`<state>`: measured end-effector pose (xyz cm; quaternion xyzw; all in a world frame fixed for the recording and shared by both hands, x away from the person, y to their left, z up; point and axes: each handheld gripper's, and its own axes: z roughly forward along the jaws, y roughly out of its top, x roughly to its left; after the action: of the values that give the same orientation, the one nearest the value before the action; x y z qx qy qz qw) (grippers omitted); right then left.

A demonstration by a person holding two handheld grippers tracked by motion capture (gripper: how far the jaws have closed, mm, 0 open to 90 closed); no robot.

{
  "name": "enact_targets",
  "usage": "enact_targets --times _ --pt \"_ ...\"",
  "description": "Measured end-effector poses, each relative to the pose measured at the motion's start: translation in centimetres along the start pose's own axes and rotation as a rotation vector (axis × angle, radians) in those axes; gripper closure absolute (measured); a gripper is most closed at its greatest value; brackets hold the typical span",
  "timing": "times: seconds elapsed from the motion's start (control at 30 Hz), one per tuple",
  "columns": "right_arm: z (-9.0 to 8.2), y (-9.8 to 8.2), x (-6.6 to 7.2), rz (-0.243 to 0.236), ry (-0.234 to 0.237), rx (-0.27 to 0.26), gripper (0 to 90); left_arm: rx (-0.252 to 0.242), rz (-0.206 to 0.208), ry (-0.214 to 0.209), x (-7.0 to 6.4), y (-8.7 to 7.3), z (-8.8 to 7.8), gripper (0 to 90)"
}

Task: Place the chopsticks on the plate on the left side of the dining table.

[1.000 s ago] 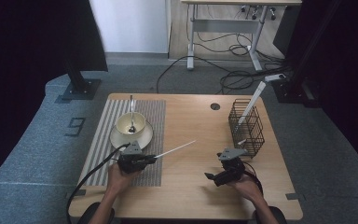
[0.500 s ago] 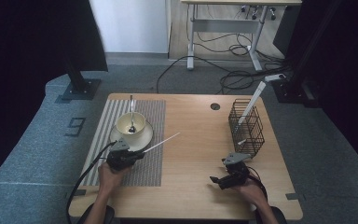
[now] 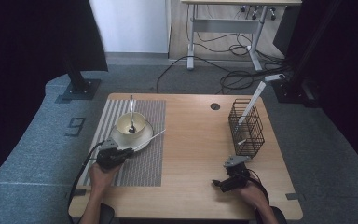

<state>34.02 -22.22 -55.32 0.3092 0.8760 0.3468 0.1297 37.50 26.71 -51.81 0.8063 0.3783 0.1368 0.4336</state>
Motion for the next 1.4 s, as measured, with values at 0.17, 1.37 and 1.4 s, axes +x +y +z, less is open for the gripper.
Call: enact_targets --times 0.17,1.37,1.4 --pt "0.1 -0.2 0.0 0.015 0.004 -0.010 0.1 0.007 -0.024 0.010 0.6 -0.3 -0.1 82.9" --pt "0.2 -0.5 -0.1 0.019 0.001 -0.036 0.0 0.012 -0.094 0.077 2.2 -1.2 -0.8 80.1" --pt "0.2 -0.5 -0.1 0.019 0.001 -0.036 0.0 0.010 -0.093 0.083 2.2 -1.1 -0.8 80.0"
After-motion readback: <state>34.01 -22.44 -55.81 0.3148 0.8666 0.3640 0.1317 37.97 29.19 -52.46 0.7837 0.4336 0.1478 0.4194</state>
